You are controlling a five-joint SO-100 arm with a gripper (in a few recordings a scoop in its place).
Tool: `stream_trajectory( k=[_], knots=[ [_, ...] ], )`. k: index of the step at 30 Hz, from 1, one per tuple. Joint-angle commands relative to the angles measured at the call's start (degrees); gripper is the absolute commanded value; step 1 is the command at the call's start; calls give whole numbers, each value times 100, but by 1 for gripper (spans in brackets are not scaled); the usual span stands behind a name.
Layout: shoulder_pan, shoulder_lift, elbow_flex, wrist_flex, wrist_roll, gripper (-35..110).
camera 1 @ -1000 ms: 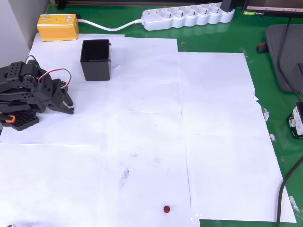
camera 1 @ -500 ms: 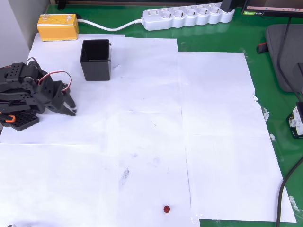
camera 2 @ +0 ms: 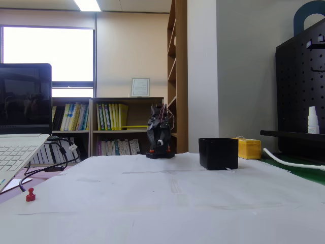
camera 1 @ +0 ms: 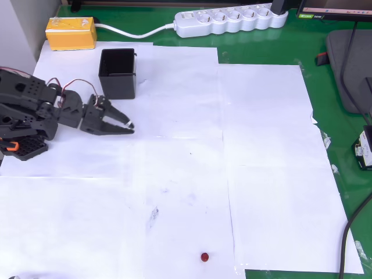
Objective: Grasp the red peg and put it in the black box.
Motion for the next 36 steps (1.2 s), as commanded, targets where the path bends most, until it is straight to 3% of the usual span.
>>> stream_trajectory(
  k=[1, 12, 20, 27, 36],
  knots=[
    [-53, 1494, -413, -1854, -97, 0],
    [-721, 4395, -290, -5106, 79, 0],
    [-677, 7207, 1011, -7444, -123, 0],
    [-545, 8358, 2391, -7664, -237, 0],
    [-422, 8710, 2479, -7726, -237, 0]
  ],
)
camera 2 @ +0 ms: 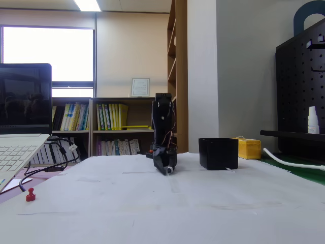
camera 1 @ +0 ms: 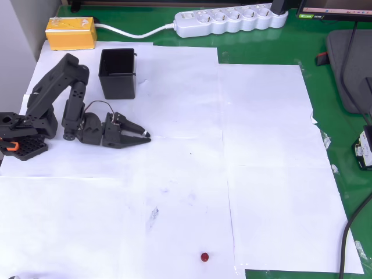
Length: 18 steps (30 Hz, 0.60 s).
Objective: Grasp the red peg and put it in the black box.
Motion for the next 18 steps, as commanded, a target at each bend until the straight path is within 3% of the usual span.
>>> stream_trajectory(
  k=[1, 6, 18],
  knots=[
    [132, 211, 149, -334, -26, 0],
    [132, 940, 668, -1169, 114, 0],
    [176, 721, 800, -958, 316, 3]
  ],
)
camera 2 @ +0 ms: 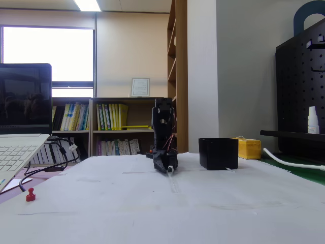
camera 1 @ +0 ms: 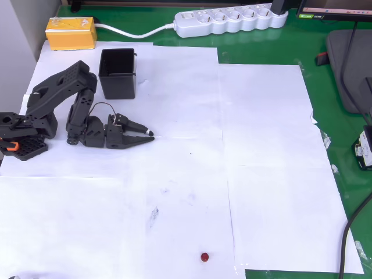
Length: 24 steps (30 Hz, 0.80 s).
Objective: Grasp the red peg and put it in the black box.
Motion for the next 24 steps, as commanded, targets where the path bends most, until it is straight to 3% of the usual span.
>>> stream_trajectory(
  k=[1, 8, 16, 24],
  knots=[
    [123, -281, 88, 141, -26, 3],
    [545, -703, 211, 835, -202, 2],
    [1661, -1626, 686, 2760, -246, 2],
    [2909, -1222, 1670, 2979, -246, 1]
  ],
)
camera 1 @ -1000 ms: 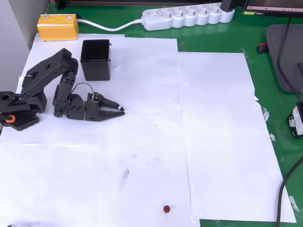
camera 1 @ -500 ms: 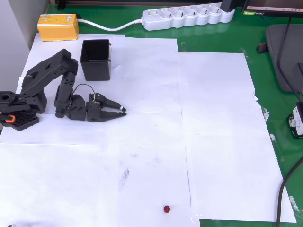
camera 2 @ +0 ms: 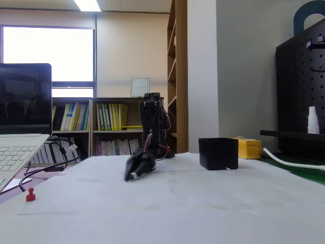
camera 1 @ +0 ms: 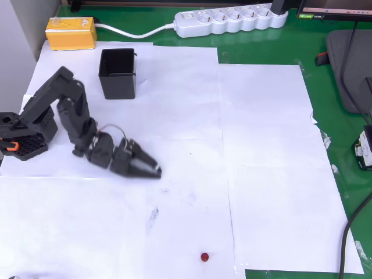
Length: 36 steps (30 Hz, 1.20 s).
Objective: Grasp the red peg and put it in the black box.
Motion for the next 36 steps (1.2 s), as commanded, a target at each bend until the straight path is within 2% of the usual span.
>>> stream_trajectory(
  k=[1, 10, 16, 20, 23, 25, 32, 36],
  knots=[
    [413, -18, 439, -9, -79, 1],
    [1072, 70, 650, 88, -70, 1],
    [1143, -123, 668, 448, -44, 6],
    [1107, -246, 659, 800, -167, 19],
    [1090, -475, 712, 1389, -281, 21],
    [1107, -527, 747, 1600, -396, 27],
    [1160, -352, 1371, 1951, -492, 30],
    [1230, -167, 2030, 2479, -536, 30]
  ],
)
